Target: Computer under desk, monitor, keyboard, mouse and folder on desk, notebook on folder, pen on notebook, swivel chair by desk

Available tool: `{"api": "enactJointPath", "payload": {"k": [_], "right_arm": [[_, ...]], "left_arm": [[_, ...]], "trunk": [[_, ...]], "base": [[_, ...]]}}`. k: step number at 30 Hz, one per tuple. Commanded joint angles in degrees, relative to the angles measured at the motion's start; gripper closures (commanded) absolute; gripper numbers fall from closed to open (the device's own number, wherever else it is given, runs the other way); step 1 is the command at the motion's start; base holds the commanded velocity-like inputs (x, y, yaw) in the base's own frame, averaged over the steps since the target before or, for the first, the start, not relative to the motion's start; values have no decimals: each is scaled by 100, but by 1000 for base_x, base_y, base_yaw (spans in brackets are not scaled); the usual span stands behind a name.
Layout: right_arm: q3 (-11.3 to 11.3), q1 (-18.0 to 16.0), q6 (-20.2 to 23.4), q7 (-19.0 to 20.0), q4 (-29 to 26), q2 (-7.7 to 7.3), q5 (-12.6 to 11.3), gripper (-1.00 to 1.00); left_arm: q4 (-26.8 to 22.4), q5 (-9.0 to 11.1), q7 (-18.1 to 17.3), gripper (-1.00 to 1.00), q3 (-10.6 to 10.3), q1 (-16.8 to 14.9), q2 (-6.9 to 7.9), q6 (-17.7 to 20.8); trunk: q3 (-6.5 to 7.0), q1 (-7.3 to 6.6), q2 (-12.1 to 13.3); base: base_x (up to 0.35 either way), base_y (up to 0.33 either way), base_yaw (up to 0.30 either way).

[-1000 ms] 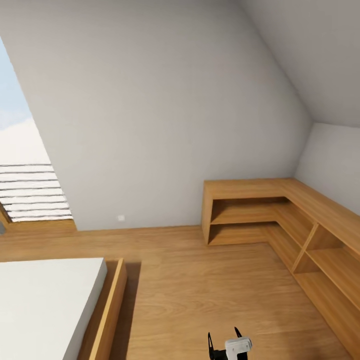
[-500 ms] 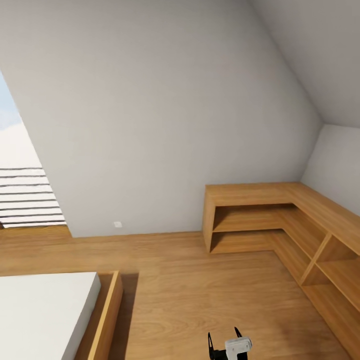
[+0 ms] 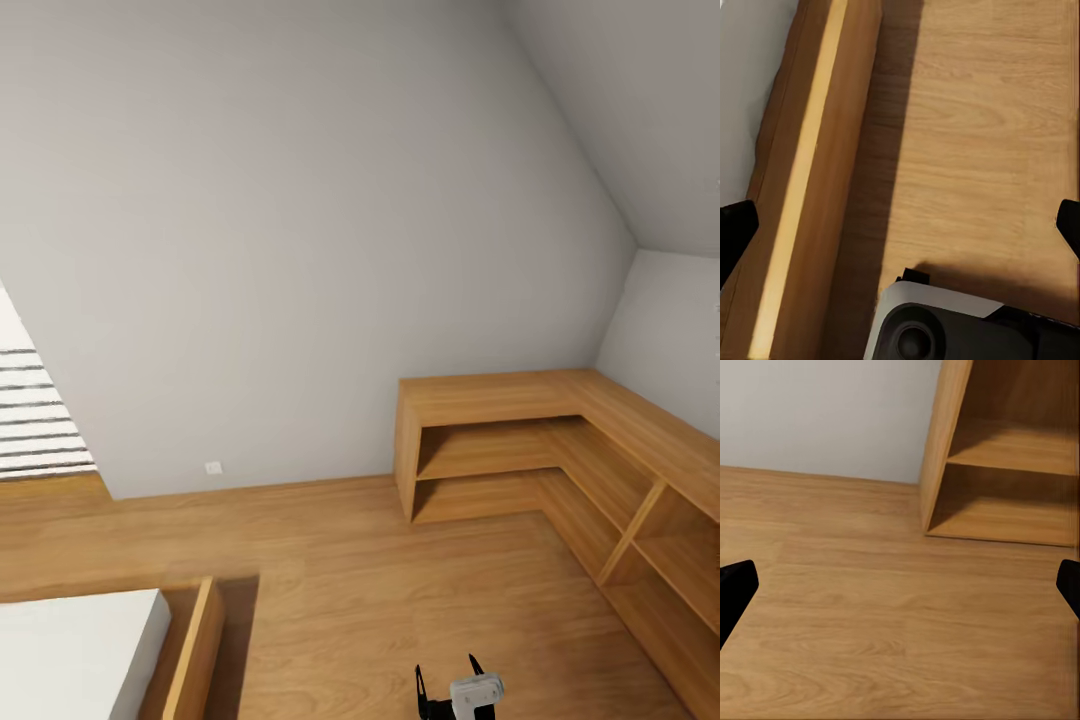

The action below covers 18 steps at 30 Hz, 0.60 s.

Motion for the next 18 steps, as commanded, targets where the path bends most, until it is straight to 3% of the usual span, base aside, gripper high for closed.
{"api": "enactJointPath", "payload": {"k": [1, 18], "right_arm": [[49, -8, -11, -32, 9, 3, -19, -100], [49, -9, -19, -26, 9, -4, -17, -100]], "left_arm": [[0, 31, 15, -100, -18, -3, 0, -18], [0, 31, 15, -100, -18, -3, 0, -18]], "trunk": [[-13, 7, -12], [-13, 7, -12]], "base": [[322, 0, -253], [322, 0, -264]]}}
